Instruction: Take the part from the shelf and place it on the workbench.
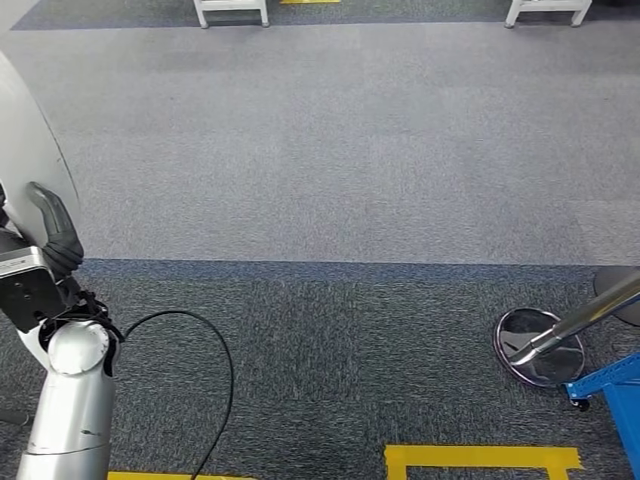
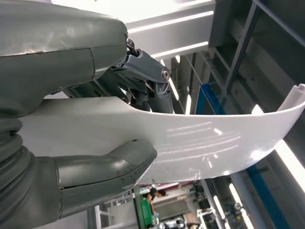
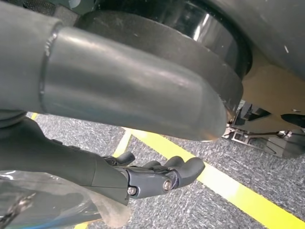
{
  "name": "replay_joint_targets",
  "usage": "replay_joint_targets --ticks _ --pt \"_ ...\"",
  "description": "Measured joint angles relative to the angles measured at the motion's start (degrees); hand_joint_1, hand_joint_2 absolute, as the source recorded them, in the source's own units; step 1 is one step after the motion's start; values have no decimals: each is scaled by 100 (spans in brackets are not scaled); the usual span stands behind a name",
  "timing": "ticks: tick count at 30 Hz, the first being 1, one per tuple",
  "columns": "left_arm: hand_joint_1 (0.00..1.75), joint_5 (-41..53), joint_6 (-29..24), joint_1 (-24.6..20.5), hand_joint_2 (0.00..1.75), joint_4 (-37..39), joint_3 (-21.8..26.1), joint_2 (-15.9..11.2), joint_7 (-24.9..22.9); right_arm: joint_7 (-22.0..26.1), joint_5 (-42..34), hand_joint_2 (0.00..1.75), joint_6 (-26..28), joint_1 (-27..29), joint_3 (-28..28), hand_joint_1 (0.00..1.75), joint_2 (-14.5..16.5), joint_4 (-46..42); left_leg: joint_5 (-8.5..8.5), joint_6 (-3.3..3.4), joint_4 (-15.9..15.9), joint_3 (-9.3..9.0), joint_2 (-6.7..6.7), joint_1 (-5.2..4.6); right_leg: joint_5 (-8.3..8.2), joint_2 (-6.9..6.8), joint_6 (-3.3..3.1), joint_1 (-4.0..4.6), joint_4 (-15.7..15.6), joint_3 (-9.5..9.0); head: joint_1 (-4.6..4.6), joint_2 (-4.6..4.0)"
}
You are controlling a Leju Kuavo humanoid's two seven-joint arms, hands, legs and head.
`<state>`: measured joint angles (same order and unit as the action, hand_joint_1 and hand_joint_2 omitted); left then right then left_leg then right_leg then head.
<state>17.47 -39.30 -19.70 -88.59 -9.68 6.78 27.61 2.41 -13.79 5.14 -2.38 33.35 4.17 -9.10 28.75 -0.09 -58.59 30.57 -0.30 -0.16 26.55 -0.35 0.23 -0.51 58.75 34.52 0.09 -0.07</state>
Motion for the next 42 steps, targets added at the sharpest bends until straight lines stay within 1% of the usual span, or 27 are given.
replay_joint_targets --ticks 3,4,5,7,8,9,10,11,14,16,19,21,23,24,25,26,27,29,31,33,35,36,38,39,40,41,42 --pt "175 0 -11 2 175 0 1 2 2 -1 0 0 0 -3 0 0 0 1 -52 84 103 18 3 -22 -50 -4 111 -17 -9 51 3 0" --pt "175 0 -14 0 175 0 1 5 2 -1 0 0 0 -3 0 0 0 1 -97 126 141 24 9 -18 9 1 137 -20 39 88 4 0" --pt "175 0 -15 -5 175 0 -1 10 2 -1 0 0 0 -4 0 0 0 1 -145 170 180 40 16 -13 146 9 156 -19 196 164 12 0" --pt "175 -2 -15 -6 175 1 -2 19 2 -1 -1 0 0 -4 0 0 0 1 -218 232 211 103 25 -19 577 24 177 -16 834 417 24 0" --pt "175 -3 -15 -2 175 1 -2 21 2 0 -2 0 0 -3 0 0 0 1 -248 247 207 147 27 -29 770 27 189 -16 1218 550 27 0" --pt "175 -3 -15 2 175 2 -2 21 2 0 -3 0 0 -1 1 0 0 1 -275 252 202 189 28 -38 873 27 199 -16 1484 624 26 0" --pt "175 -3 -15 5 175 3 -2 21 2 0 -3 0 0 -1 1 0 0 1 -301 251 194 227 28 -44 864 27 206 -16 1542 594 27 0" --pt "175 -3 -16 6 175 4 -2 21 2 0 -3 0 0 -1 2 0 0 1 -322 243 182 262 27 -46 761 26 209 -17 1386 454 27 0" --pt "175 -3 -26 4 175 4 -2 21 1 -1 -3 0 0 -13 2 0 0 1 -358 197 113 346 20 -52 397 36 192 -22 252 -281 25 0" --pt "175 -5 -34 3 175 4 -3 22 1 -1 -4 0 0 -22 1 0 0 1 -394 140 60 399 18 -62 366 53 160 -10 -57 -461 26 0" --pt "175 -9 -44 4 175 4 -4 23 0 -4 -4 0 0 -19 1 0 0 1 -391 45 -2 465 12 -58 280 45 52 -15 -80 -402 25 0" --pt "175 -14 -51 4 175 4 -4 17 1 -9 -3 0 0 -17 0 0 -1 1 -56 -22 -363 605 10 -39 196 20 -43 -32 -107 -325 8 0" --pt "175 -24 -54 9 175 5 -4 11 2 -11 -2 0 0 -17 1 0 -2 1 440 -84 -1096 826 13 -8 114 6 -84 -21 -104 -215 -5 0" --pt "175 -28 -55 15 175 7 -4 9 2 -11 -2 0 0 -16 1 0 -2 1 588 -101 -1409 894 13 5 73 1 -85 -16 -102 -155 -5 0" --pt "175 -30 -56 19 175 7 -4 7 2 -12 -2 0 1 -15 1 0 -2 1 621 -107 -1555 883 13 12 31 -3 -83 -12 -98 -96 -5 0" --pt "175 -31 -57 21 175 8 -4 5 2 -13 -2 0 2 -14 0 0 -2 1 541 -103 -1484 771 13 16 -9 -5 -78 -10 -95 -41 -5 0" --pt "175 -31 -57 22 175 8 -3 5 2 -13 -2 0 2 -14 1 0 -2 1 391 -88 -1201 558 13 16 -47 -5 -71 -8 -93 4 -6 0" --pt "175 -31 -57 11 175 7 -3 5 4 -13 0 0 2 -15 1 0 -2 1 154 -31 -343 -1 13 -1 -114 0 -37 -3 -89 63 -4 0" --pt "175 -31 -58 -1 175 7 -4 5 11 -12 2 0 1 -16 1 0 -2 1 112 21 184 -309 12 -33 -185 0 29 -4 -94 92 -3 0" --pt "175 -32 -59 -3 175 7 -2 3 17 -11 2 0 0 -16 2 0 -1 1 78 76 263 -303 12 -59 -262 -4 113 -13 -115 104 0 0" --pt "175 -35 -59 -10 175 7 -1 7 17 -11 2 0 0 -16 2 0 0 1 -32 159 318 -254 31 -50 -142 6 167 -18 -12 189 6 0" --pt "175 -39 -59 -15 175 7 -2 11 17 -11 2 0 0 -16 2 0 0 1 -95 199 345 -210 40 -42 49 14 184 -16 193 284 12 0" --pt "175 -50 -59 -17 175 7 -2 16 17 -10 2 0 0 -17 2 0 0 1 -187 250 350 -87 47 -44 546 26 205 -16 905 547 20 0" --pt "175 -54 -58 -12 175 7 -2 15 19 -9 3 0 0 -16 2 0 0 1 -225 258 347 -23 48 -50 696 27 218 -16 1264 649 21 0" --pt "175 -48 -54 -5 175 7 -3 13 25 -5 4 0 0 -14 2 0 0 1 -262 258 344 37 48 -55 716 27 228 -16 1485 680 20 0" --pt "175 -39 -44 1 175 7 -3 10 30 -2 8 0 -1 -12 2 0 -1 1 -299 252 338 90 48 -57 629 26 234 -17 1513 617 21 0" --pt "175 -31 -29 6 175 7 -4 6 34 2 13 0 -3 -11 2 0 -1 1 -330 241 326 135 47 -54 471 26 235 -19 1311 435 21 0"
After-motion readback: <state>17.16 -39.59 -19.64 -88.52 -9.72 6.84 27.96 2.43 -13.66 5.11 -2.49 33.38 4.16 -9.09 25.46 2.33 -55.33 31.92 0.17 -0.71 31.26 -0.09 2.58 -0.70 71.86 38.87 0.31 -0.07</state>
